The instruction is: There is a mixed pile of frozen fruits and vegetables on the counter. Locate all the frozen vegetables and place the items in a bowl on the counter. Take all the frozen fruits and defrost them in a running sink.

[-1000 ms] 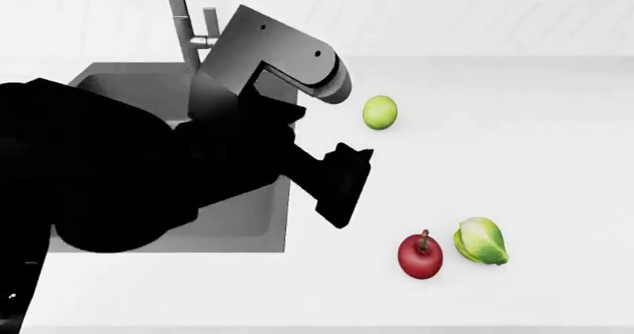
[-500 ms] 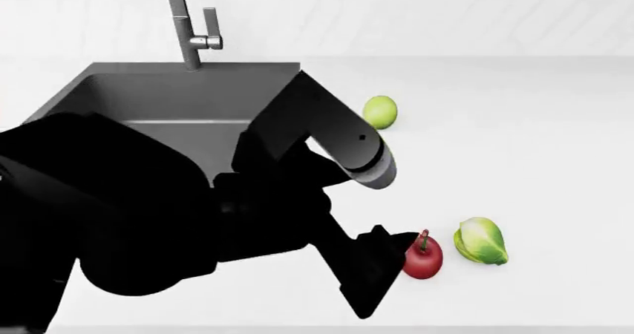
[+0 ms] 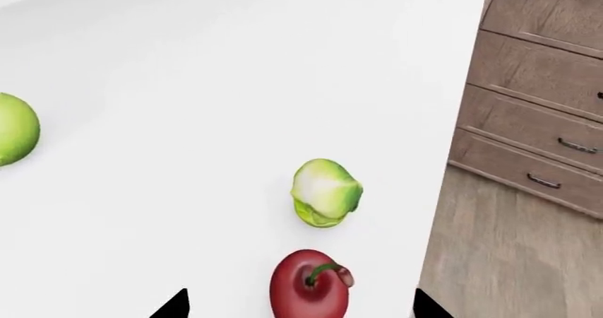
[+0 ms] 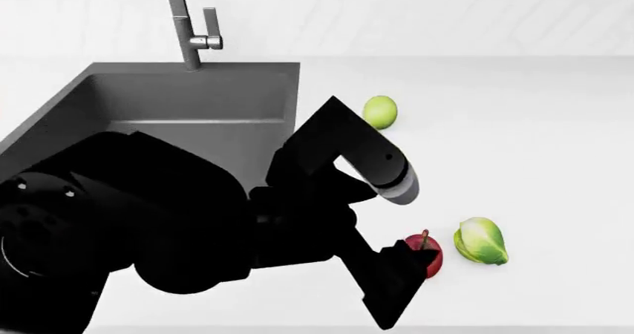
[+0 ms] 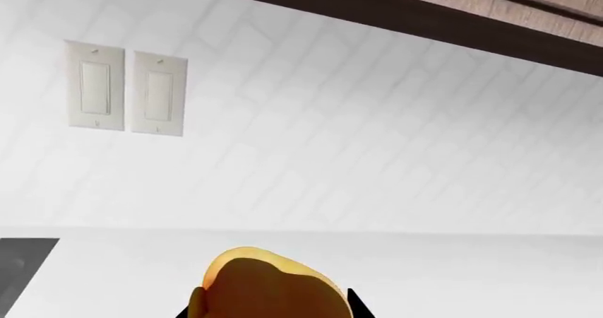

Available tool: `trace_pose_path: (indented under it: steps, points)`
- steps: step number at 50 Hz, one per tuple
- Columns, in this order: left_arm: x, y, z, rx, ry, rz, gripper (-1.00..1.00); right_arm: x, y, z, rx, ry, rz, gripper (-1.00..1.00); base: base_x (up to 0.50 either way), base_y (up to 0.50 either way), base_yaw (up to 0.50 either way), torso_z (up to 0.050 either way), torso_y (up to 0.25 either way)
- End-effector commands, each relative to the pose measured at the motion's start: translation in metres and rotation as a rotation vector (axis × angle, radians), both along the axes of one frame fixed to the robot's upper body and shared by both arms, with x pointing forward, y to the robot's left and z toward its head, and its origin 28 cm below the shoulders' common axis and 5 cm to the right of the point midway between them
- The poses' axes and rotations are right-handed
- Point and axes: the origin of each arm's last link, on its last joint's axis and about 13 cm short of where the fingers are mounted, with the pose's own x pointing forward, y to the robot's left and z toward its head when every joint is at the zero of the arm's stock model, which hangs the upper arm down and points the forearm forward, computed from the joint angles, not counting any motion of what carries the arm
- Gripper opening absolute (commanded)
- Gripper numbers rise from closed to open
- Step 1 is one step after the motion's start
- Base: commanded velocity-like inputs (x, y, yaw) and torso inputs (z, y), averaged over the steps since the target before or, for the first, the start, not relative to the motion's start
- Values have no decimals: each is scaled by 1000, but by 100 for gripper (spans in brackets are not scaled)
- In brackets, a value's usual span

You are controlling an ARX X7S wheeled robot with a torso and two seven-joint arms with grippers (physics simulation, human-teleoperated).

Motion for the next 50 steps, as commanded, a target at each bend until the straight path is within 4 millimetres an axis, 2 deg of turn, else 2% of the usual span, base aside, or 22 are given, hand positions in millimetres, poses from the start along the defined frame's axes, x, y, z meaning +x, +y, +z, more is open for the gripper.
trace_pose_path:
  steps: [1, 12, 27, 50]
  points:
    - [6, -7, -14, 1, 28, -7, 100, 2, -1, -4, -1, 1, 2, -100, 0, 0, 0, 0, 0]
    - [9, -14, -31, 31, 70, -27, 100, 2, -3, -7, 0, 6, 0, -100, 0, 0, 0, 0, 0]
    - [14, -22, -39, 23, 82, -49, 100, 5, -4, -11, 9, 9, 2, -100, 0, 0, 0, 0, 0]
    - [24, -30, -63, 39, 117, -50, 100, 9, -6, -19, 14, 16, 2, -100, 0, 0, 0, 0, 0]
